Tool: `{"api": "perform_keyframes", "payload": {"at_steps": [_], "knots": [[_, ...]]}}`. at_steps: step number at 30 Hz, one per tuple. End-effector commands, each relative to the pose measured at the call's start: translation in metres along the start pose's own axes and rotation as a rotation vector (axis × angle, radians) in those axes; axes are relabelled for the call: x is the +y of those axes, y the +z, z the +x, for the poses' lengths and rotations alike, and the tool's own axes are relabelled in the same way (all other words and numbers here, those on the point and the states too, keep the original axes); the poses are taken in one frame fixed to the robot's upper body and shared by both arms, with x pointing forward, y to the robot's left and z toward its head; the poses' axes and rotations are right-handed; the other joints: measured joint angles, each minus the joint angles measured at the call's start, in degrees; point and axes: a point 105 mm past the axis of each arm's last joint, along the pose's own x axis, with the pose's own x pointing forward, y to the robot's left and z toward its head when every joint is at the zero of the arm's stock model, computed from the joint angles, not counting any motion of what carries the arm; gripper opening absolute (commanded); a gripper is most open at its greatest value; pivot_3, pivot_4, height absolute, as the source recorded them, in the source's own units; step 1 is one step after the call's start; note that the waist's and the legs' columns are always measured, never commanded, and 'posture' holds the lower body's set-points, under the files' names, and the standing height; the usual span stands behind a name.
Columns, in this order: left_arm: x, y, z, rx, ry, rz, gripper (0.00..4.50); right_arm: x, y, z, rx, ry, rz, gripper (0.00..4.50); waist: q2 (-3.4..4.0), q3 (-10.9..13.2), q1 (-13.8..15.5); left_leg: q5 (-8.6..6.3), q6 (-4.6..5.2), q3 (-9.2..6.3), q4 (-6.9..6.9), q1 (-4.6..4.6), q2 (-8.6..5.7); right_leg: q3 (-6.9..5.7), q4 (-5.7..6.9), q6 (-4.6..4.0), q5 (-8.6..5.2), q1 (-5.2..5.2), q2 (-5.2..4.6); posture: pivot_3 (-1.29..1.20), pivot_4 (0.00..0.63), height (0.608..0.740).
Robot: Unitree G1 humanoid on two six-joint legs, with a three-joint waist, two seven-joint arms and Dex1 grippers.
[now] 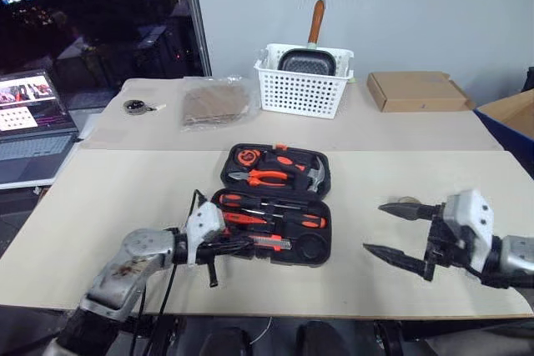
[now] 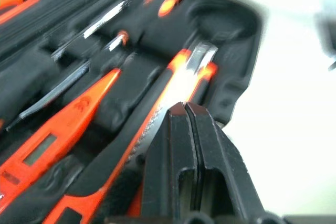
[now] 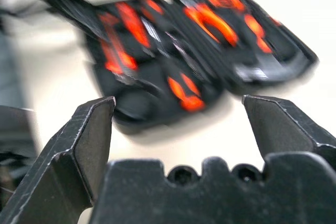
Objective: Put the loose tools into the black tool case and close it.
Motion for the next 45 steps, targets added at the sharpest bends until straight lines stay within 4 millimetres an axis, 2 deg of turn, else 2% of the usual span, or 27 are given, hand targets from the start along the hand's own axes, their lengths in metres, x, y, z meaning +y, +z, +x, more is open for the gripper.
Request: {"api": "perform_keyframes", "payload": {"at_steps": [1, 2, 5, 6, 7, 9, 10, 11, 13, 20, 28, 31, 34, 37, 41, 45], "knots": [[-0.013, 0.065, -0.009, -0.148, -0.065, 0.105, 0.99, -0.027, -0.007, -0.003, 0.180, -0.085, 0.002, 4.50, -0.01, 0.00, 0.04, -0.01, 0.02, 0.00, 0.00, -0.22, -0.04, -0.04, -0.03, -0.03, -0.01, -0.19, 0.16, 0.00, 0.150, 0.740], [-0.016, 0.071, -0.009, -0.154, -0.075, 0.111, 1.40, -0.034, -0.011, -0.002, 0.212, -0.105, 0.030, 4.50, -0.03, -0.02, 0.05, -0.04, 0.06, 0.03, 0.00, -0.45, -0.10, -0.02, -0.08, -0.28, 0.16, -0.42, 0.16, 0.00, 0.150, 0.740], [-0.024, 0.082, -0.009, -0.157, -0.094, 0.134, 2.52, -0.058, -0.025, 0.003, 0.320, -0.190, 0.070, 4.50, -0.05, -0.03, -0.02, -0.18, 0.28, 0.11, 0.02, -0.88, -0.22, -0.01, -0.23, -0.14, 0.22, -0.74, 0.13, 0.00, 0.150, 0.740], [-0.026, 0.085, -0.009, -0.160, -0.101, 0.135, 2.74, -0.064, -0.030, 0.005, 0.360, -0.212, 0.077, 4.50, -0.06, -0.02, -0.13, -0.23, 0.35, 0.17, 0.03, -0.97, -0.23, -0.01, -0.30, -0.09, 0.18, -0.82, 0.12, 0.00, 0.150, 0.740], [-0.028, 0.087, -0.009, -0.162, -0.106, 0.133, 3.23, -0.068, -0.033, 0.005, 0.386, -0.223, 0.083, 4.50, -0.08, -0.01, -0.21, -0.25, 0.39, 0.17, 0.03, -1.07, -0.26, -0.01, -0.32, -0.05, 0.16, -0.88, 0.10, 0.00, 0.150, 0.740], [-0.034, 0.092, -0.008, -0.165, -0.113, 0.131, 3.90, -0.080, -0.040, 0.007, 0.439, -0.260, 0.113, 4.50, -0.09, 0.01, -0.19, -0.29, 0.45, 0.13, 0.06, -1.29, -0.30, -0.02, -0.46, -0.01, 0.14, -0.99, 0.09, 0.00, 0.150, 0.740], [-0.036, 0.094, -0.007, -0.168, -0.112, 0.130, 4.38, -0.085, -0.042, 0.008, 0.464, -0.268, 0.121, 4.24, -0.08, 0.01, -0.13, -0.32, 0.50, 0.14, 0.09, -1.33, -0.30, -0.04, -0.53, -0.01, 0.14, -1.00, 0.10, 0.00, 0.150, 0.740], [-0.039, 0.096, -0.008, -0.170, -0.113, 0.130, 4.50, -0.090, -0.044, 0.008, 0.495, -0.283, 0.129, 3.96, -0.09, 0.03, -0.14, -0.36, 0.56, 0.13, 0.09, -1.34, -0.30, -0.05, -0.59, 0.00, 0.14, -0.97, 0.09, 0.00, 0.150, 0.740], [-0.041, 0.099, -0.009, -0.173, -0.110, 0.127, 4.50, -0.095, -0.047, 0.008, 0.546, -0.295, 0.143, 3.51, -0.09, 0.05, -0.12, -0.36, 0.56, 0.14, 0.09, -1.34, -0.30, -0.07, -0.67, 0.08, 0.20, -0.97, 0.10, 0.00, 0.150, 0.740], [-0.041, 0.095, -0.011, -0.157, -0.068, 0.126, 4.50, -0.105, -0.054, 0.004, 0.648, -0.352, 0.202, 3.51, -0.09, 0.05, -0.03, -0.35, 0.55, 0.14, 0.11, -1.25, -0.32, -0.13, -0.69, 0.08, 0.24, -0.86, 0.13, 0.00, 0.150, 0.740], [-0.040, 0.093, -0.011, -0.160, -0.035, 0.127, 4.50, -0.103, -0.052, -0.003, 0.660, -0.378, 0.250, 3.51, -0.09, 0.05, 0.04, -0.35, 0.54, 0.13, 0.11, -1.27, -0.32, -0.16, -0.69, 0.07, 0.26, -0.86, 0.14, 0.00, 0.150, 0.740], [-0.040, 0.091, -0.012, -0.156, -0.030, 0.132, 4.50, -0.107, -0.039, 0.002, 0.587, -0.400, 0.242, 3.51, -0.09, 0.04, 0.05, -0.35, 0.53, 0.15, 0.11, -1.26, -0.32, -0.14, -0.69, 0.08, 0.27, -0.86, 0.14, 0.00, 0.150, 0.740], [-0.040, 0.092, -0.014, -0.161, -0.025, 0.131, 4.50, -0.106, -0.034, -0.004, 0.571, -0.423, 0.223, 3.51, -0.08, 0.04, 0.02, -0.34, 0.53, 0.15, 0.11, -1.26, -0.31, -0.14, -0.67, 0.06, 0.29, -0.88, 0.16, 0.00, 0.150, 0.740], [-0.040, 0.091, -0.016, -0.163, -0.029, 0.128, 4.50, -0.102, -0.037, -0.014, 0.587, -0.443, 0.233, 3.51, -0.08, 0.04, 0.03, -0.34, 0.53, 0.13, 0.11, -1.26, -0.30, -0.16, -0.67, 0.06, 0.29, -0.86, 0.19, 0.00, 0.150, 0.740], [-0.043, 0.090, -0.016, -0.167, -0.059, 0.125, 4.50, -0.095, -0.050, -0.026, 0.647, -0.453, 0.272, 3.51, -0.08, 0.04, 0.12, -0.34, 0.53, 0.13, 0.11, -1.28, -0.31, -0.16, -0.69, 0.07, 0.29, -0.85, 0.15, 0.00, 0.150, 0.740], [-0.048, 0.089, -0.014, -0.163, -0.106, 0.133, 4.50, -0.091, -0.058, -0.025, 0.664, -0.443, 0.304, 3.51, -0.08, 0.04, -0.25, -0.34, 0.53, 0.18, 0.13, -1.23, -0.32, -0.09, -0.69, 0.10, 0.34, -0.85, 0.17, 0.00, 0.150, 0.740]]}}
